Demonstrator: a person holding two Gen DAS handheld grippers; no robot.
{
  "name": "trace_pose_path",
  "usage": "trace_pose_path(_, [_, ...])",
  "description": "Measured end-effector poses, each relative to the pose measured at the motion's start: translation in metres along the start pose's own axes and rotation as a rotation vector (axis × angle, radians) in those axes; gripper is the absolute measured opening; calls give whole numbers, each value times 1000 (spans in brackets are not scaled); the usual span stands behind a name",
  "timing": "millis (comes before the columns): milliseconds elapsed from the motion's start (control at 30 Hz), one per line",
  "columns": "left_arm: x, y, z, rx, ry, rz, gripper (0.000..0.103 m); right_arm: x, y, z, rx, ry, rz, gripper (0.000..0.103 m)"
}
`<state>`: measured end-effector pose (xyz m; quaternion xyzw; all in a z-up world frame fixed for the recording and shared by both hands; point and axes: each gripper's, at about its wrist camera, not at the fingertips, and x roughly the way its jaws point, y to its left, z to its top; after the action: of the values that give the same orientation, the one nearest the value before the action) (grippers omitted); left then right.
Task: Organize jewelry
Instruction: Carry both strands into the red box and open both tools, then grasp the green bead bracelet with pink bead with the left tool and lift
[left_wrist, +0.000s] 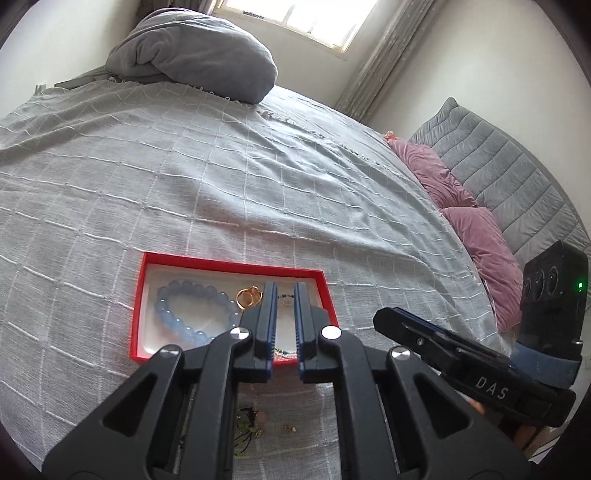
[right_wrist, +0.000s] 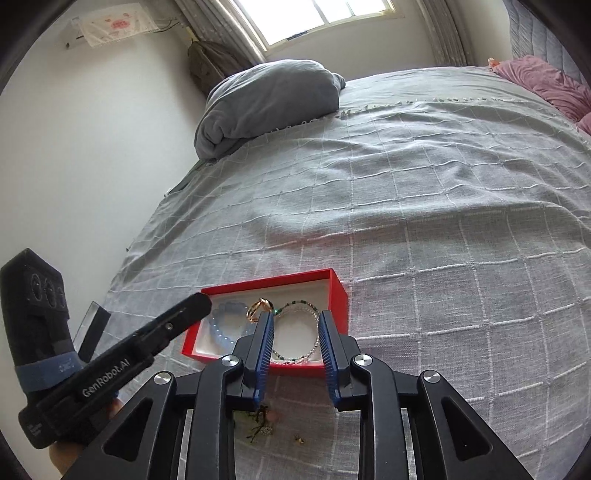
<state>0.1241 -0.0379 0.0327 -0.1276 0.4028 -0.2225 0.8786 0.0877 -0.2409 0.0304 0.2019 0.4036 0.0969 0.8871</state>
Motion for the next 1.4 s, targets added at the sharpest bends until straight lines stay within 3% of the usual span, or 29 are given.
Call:
trace_pose_path(100, [-9, 0, -4, 9, 5, 10, 9, -6, 3, -6, -12, 11, 18, 26])
trace_pose_path(167, [-13, 1, -8, 22, 19, 48, 17, -9, 6, -13, -31, 29, 18, 30])
trace_pose_path(233, [-17, 3, -14, 29, 41, 95, 35, -5, 8, -23, -56, 75, -7, 37])
trace_pose_path(367, [-24, 14, -31, 38, 93, 178, 37, -1, 10, -41, -83, 136, -22, 37])
trace_pose_path(433, [-27, 23, -38, 17, 122, 191, 40, -3, 12, -44, -98, 137, -29, 43])
trace_pose_path(467, [-27, 26, -41, 8, 137, 197, 40, -2, 13, -45, -103, 146, -39, 47])
trace_pose_path(700, [-26, 37, -59, 19, 203, 229, 40, 9, 9, -52, -62, 206, -38, 47])
trace_pose_path(1033, [6, 11, -78, 152, 317, 261, 40, 19, 7, -59, -26, 265, -43, 47])
trace_pose_path(1233, [21, 5, -80, 210, 338, 317, 40, 14, 3, -57, -16, 258, -44, 47])
trace_pose_path(1400, [31, 10, -83, 222, 366, 346, 31, 12, 0, -55, -6, 258, -44, 47])
